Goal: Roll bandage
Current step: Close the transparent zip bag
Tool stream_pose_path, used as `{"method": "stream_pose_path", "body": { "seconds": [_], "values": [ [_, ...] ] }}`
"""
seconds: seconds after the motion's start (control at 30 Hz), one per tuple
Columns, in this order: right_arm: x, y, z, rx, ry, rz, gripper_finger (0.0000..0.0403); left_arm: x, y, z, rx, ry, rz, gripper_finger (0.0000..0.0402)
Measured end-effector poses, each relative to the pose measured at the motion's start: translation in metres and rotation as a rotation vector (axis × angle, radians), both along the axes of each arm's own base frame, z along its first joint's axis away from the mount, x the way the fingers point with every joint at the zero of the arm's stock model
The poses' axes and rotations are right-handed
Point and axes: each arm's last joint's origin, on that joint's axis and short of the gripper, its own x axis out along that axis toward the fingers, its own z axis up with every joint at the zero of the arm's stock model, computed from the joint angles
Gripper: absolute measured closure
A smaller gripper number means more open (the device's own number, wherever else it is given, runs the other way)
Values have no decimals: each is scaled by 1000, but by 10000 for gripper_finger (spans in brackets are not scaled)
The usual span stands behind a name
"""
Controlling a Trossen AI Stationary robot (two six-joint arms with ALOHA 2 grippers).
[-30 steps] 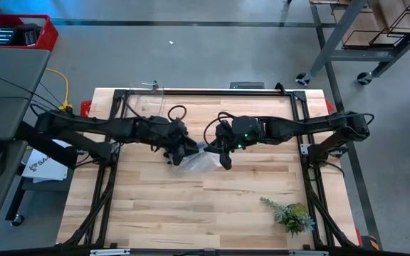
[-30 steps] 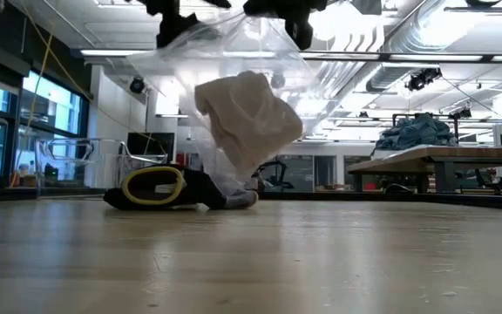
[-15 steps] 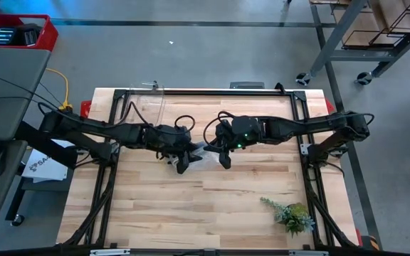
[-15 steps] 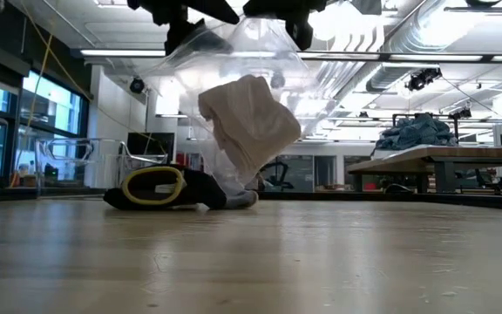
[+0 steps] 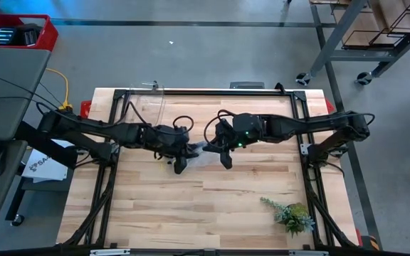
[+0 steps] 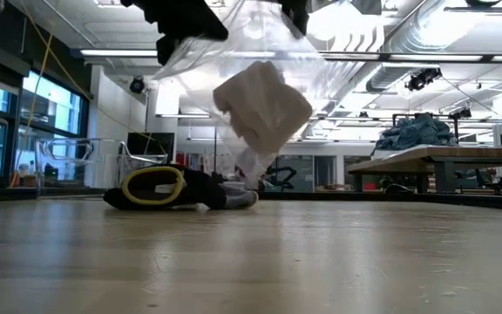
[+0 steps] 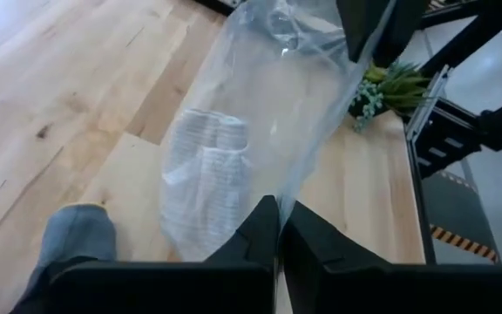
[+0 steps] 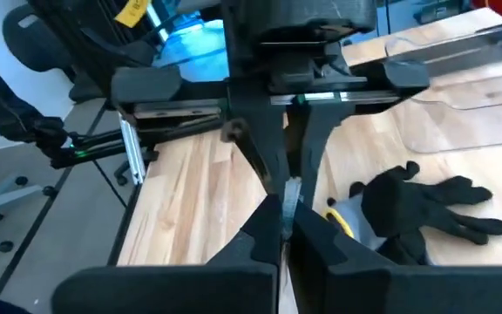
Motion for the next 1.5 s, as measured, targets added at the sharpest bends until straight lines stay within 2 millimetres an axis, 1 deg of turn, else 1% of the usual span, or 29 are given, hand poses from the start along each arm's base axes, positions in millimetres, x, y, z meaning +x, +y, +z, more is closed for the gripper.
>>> {"method": "stream_pose_path", "body": {
  "seconds": [0.1,0.17,0.27,0.43,0.5,0.6,0.7,0.77,0.93,1.03,1.17,1.3,1.4,1.5],
  "values": [
    [-1,-1,7,0,23,-44,391,1,0,4,0,-6,0,400],
    [-3,-3,15,-1,48,-63,372,1,0,7,3,-2,-3,400],
    [-6,-4,30,-20,64,-59,329,1,0,10,11,-4,-25,401],
    [-16,-6,61,-120,107,-74,251,-2,0,12,2,-5,-21,401],
    [-22,-5,68,-137,152,-65,227,-4,0,13,-11,1,-14,401],
    [-29,-1,73,-141,206,-29,205,-5,-1,14,-23,-2,-40,401],
    [-30,7,71,-160,222,38,198,-6,-3,15,-19,-7,-129,401],
    [-28,11,67,-173,243,64,198,-6,-5,15,-12,-9,-203,401],
    [-13,23,49,-248,288,139,197,-8,-9,14,-22,2,-326,402],
    [-6,30,41,-283,294,186,197,-9,-10,13,-40,15,-364,401],
    [4,33,35,-265,277,217,197,-10,-12,12,-22,25,-398,401],
    [10,27,33,-239,265,191,197,-11,-18,13,12,8,-449,401],
    [11,19,32,-223,267,180,197,-13,-25,18,35,17,-485,401],
    [14,12,35,-142,223,232,198,-16,-31,26,110,37,-490,401]
  ]
}}
